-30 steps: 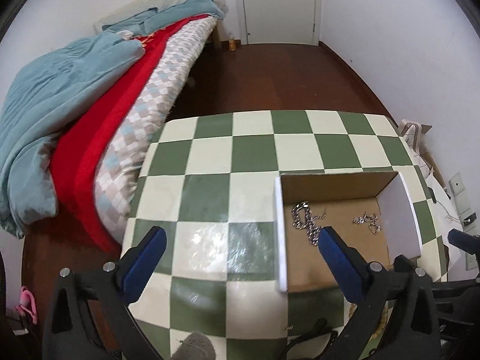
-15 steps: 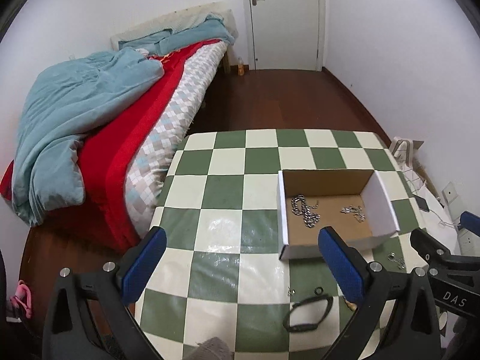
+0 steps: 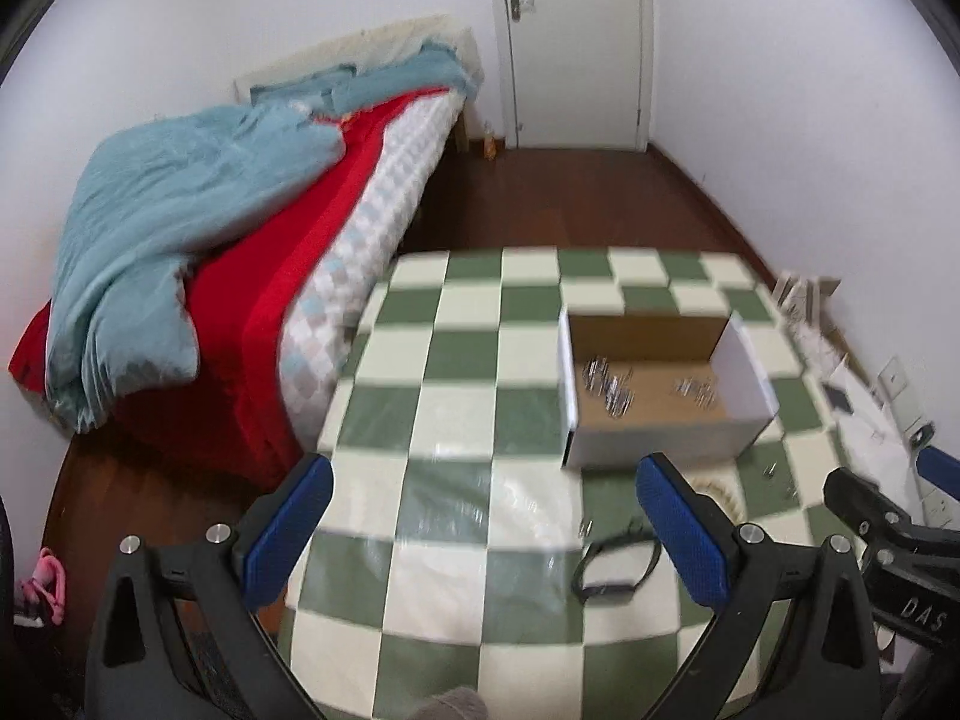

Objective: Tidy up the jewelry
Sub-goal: 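Move both tools back toward the remaining jewelry on the table, then grasp the black watch band with the left tool while the right grasps the bead bracelet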

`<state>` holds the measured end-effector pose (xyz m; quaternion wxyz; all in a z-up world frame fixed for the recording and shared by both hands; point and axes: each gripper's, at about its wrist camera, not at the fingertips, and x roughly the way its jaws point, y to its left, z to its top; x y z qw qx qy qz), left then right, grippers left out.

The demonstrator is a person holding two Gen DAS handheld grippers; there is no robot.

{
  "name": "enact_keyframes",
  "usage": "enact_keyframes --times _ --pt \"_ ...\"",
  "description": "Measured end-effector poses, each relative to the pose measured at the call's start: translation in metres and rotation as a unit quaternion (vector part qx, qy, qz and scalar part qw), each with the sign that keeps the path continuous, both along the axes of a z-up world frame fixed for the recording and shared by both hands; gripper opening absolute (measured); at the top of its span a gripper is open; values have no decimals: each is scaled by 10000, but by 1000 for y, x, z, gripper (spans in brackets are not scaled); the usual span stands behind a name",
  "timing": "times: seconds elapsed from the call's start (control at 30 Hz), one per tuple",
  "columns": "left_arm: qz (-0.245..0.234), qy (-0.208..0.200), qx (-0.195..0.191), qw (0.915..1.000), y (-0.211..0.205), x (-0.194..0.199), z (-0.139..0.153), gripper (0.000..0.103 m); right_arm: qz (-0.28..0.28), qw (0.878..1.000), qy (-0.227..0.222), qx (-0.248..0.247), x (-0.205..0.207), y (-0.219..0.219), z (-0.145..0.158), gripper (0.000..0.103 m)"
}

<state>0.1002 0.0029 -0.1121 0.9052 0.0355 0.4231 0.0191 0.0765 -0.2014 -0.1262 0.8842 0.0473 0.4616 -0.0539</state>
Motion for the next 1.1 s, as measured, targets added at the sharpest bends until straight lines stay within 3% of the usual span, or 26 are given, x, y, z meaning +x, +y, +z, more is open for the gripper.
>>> enact_keyframes --times 0.1,0.17,0.23,0.3,0.43,0.5,0.6,0.63,0.67,0.73,0.77,0.8,0.83,0.87,0.93,1.1 --pt "49 495 -70 9987 1 4 -38 103 -100 9990 294 334 0 -8 -38 100" --pt "34 798 -111 9967 0 11 -65 103 -180 9974 552 439 3 -13 -68 77" --pt "-61 983 -130 9950 -4 18 -84 102 -243 9947 787 616 8 -20 -96 64" --pt "-231 1185 -165 9925 -11 26 -101 101 -311 9931 899 692 12 -23 -116 63" --pt "-554 1617 -132 9852 -25 40 -131 78 -341 9919 1006 689 20 -24 -139 62" --pt "-727 1705 -110 9826 -31 42 -139 74 -336 9915 1070 667 24 -23 -146 62" --pt "-916 1657 -194 9817 -36 40 -141 62 -297 9910 1153 612 31 -20 -155 59" --pt "-986 1652 -277 9809 -36 39 -140 51 -263 9923 1104 500 32 -17 -155 58" --pt "-1090 1665 -448 9790 -37 37 -140 34 -235 9925 1121 426 34 -16 -156 57" --pt "-1197 1670 -504 9774 -42 35 -137 17 -182 9934 1111 232 36 -12 -158 53" --pt "-1226 1633 -398 9781 -46 34 -136 12 -137 9936 1116 68 36 -8 -159 45" --pt "-1231 1619 -337 9785 -47 32 -136 11 -69 9941 1082 14 36 -6 -158 39" --pt "-1215 1604 -354 9789 -47 31 -135 11 -32 9942 1073 4 36 -6 -158 19" --pt "-1189 1601 -381 9792 -46 30 -134 10 -17 9940 1089 -17 36 -5 -157 10" --pt "-1098 1592 -431 9802 -43 28 -132 2 -4 9940 1085 108 34 -8 -157 10" --pt "-1020 1512 -538 9818 -36 21 -123 1 -30 9954 868 413 23 -17 -142 9"
